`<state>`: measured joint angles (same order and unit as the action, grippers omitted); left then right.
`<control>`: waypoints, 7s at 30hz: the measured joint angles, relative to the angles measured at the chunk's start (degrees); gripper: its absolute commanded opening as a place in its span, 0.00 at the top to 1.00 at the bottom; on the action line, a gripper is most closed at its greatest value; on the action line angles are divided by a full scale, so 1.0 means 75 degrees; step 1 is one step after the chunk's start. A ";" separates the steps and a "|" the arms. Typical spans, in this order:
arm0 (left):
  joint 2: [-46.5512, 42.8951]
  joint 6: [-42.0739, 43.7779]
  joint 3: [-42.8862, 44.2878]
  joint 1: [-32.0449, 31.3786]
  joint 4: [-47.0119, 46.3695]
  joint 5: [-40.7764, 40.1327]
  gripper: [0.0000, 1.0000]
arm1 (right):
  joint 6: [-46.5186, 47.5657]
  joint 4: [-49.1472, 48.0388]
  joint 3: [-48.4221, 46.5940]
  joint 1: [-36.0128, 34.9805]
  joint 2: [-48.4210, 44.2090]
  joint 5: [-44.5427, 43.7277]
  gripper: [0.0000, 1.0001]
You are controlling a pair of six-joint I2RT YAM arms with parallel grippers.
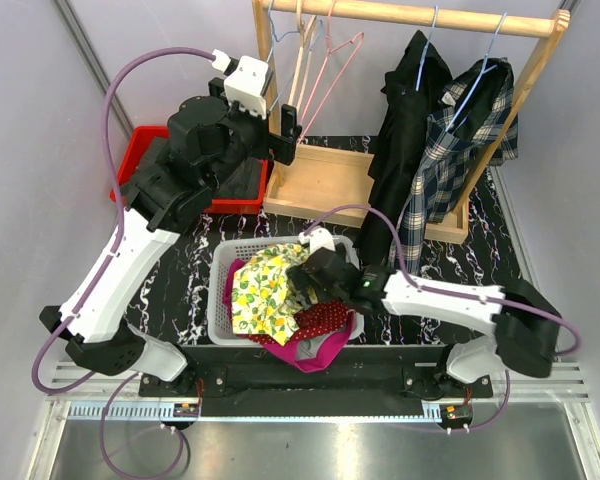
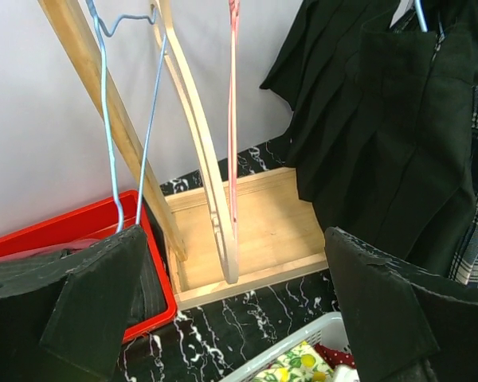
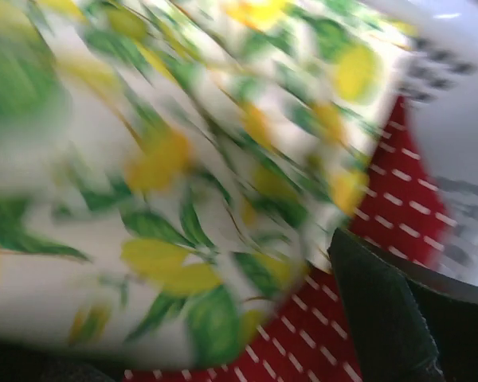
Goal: Remove the skirt from the hanger
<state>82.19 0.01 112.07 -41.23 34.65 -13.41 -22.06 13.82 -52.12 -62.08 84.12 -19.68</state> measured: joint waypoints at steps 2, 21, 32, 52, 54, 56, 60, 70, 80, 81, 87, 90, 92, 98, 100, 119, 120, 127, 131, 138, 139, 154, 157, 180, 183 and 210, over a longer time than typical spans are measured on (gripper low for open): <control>0.0020 0.0000 0.0052 0.0000 0.0000 0.0015 0.01 | 0.0195 0.0845 -0.0254 0.0000 -0.0484 -0.0172 0.00; 0.0035 0.0000 0.0143 0.0000 0.0003 0.0017 0.01 | 0.0361 0.1142 -0.1897 0.0012 -0.3005 0.0624 1.00; 0.0064 0.0000 0.0201 0.0000 0.0000 0.0017 0.01 | -0.0892 -0.2433 0.0012 0.0901 -0.1122 0.3523 1.00; 0.0201 0.0026 0.0411 0.0000 0.0000 0.0017 0.01 | -0.0740 -0.3768 0.0184 0.0985 0.2445 0.3529 1.00; 0.0201 0.0038 0.0411 0.0000 0.0000 0.0015 0.01 | -0.0705 -0.4007 0.0181 0.0924 0.2524 0.3322 1.00; 0.0204 0.0055 0.0411 0.0000 0.0000 0.0015 0.01 | -0.0691 -0.4077 0.0271 0.0860 0.2419 0.3095 1.00; 0.0221 0.0055 0.0449 0.0000 0.0009 0.0017 0.01 | -0.0679 -0.3378 0.0358 0.0723 0.1851 0.2390 1.00; 0.0268 0.0050 0.0662 0.0000 0.0023 0.0026 0.01 | -0.1192 -0.0370 0.1343 0.0568 -0.1052 0.1102 0.80; 0.0347 0.0050 0.0796 0.0000 0.0061 0.0119 0.01 | -0.0545 0.1749 -0.1032 0.0373 -0.1259 0.0577 0.30; 0.0434 0.0050 0.0956 -0.0003 0.0099 0.0157 0.01 | -0.0393 0.1754 -0.1588 0.0373 -0.1346 0.0513 0.29; 0.1419 -0.0289 0.2276 -0.0198 -0.0341 0.0670 0.01 | 0.0067 0.1139 -0.2515 0.0300 -0.3051 0.0568 0.29; 0.2055 -0.0536 0.2573 -0.0300 -0.0775 0.1093 0.01 | 0.0082 0.1061 -0.1682 -0.0073 -0.3853 0.0519 0.31; 0.2433 -0.0659 0.2632 -0.0341 -0.0921 0.1268 0.01 | 0.0050 0.1081 -0.1026 -0.0268 -0.4287 0.0490 0.31; 0.3815 -0.1160 0.3185 -0.0388 -0.1061 0.1935 0.01 | -0.0321 0.1652 0.0420 -0.0370 -0.6120 0.0335 0.35; 0.4132 -0.1314 0.3398 -0.0408 -0.1122 0.2197 0.01 | -0.0449 0.1676 0.0414 -0.0370 -0.6484 0.0294 0.34; 0.4657 -0.1632 0.3168 -0.0909 -0.1842 0.3421 0.01 | -0.0714 0.2008 0.0274 -0.0370 -0.6155 0.0201 0.33; 0.4660 -0.1562 0.3034 -0.0947 -0.1839 0.3264 0.01 | -0.0705 0.2066 0.0192 -0.0373 -0.6169 0.0166 0.33; 0.4660 -0.1154 0.2235 -0.0982 -0.1789 0.2500 0.52 | 0.0318 0.2264 -0.2404 -0.0373 -0.5933 -0.0443 0.33; 0.4660 -0.1003 0.2221 -0.0965 -0.1786 0.2401 0.79 | 0.1399 0.1585 -0.3975 -0.0373 -0.5829 -0.1005 0.31; 0.4488 -0.0749 0.1856 -0.0930 -0.1830 0.1961 0.97 | 0.3351 -0.0047 -0.4654 -0.0373 -0.5161 -0.2725 0.26; 0.4389 -0.0682 0.1740 -0.0918 -0.1836 0.1851 1.00 | 0.3558 -0.0268 -0.4654 -0.0373 -0.4911 -0.2920 0.27; 0.2148 0.0417 0.0632 -0.0825 -0.0816 0.0560 1.00 | 0.4538 -0.1177 -0.4631 0.0530 -0.2978 -0.3643 0.21; 0.1647 0.0533 0.0385 -0.0793 -0.0615 0.0353 1.00 | 0.4351 -0.1250 -0.4677 0.0877 -0.2964 -0.3509 0.20; 0.0947 0.0600 -0.0149 -0.0694 -0.0580 0.0093 1.00 | 0.0192 0.1947 -1.0602 0.3649 0.1833 0.0038 0.22; 0.0935 0.0600 -0.0152 -0.0694 -0.0580 0.0090 1.00 | -0.0102 0.2247 -1.0596 0.4080 0.2078 0.0364 0.23; 0.0935 0.0600 -0.0152 -0.0694 -0.0571 0.0087 1.00 | -0.2987 0.0391 -0.9326 0.5537 0.2454 0.4403 0.85</control>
<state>89.21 4.51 110.93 -46.44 30.37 -12.75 -44.47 16.75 -122.06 -20.56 102.52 13.34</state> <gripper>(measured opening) 0.038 0.325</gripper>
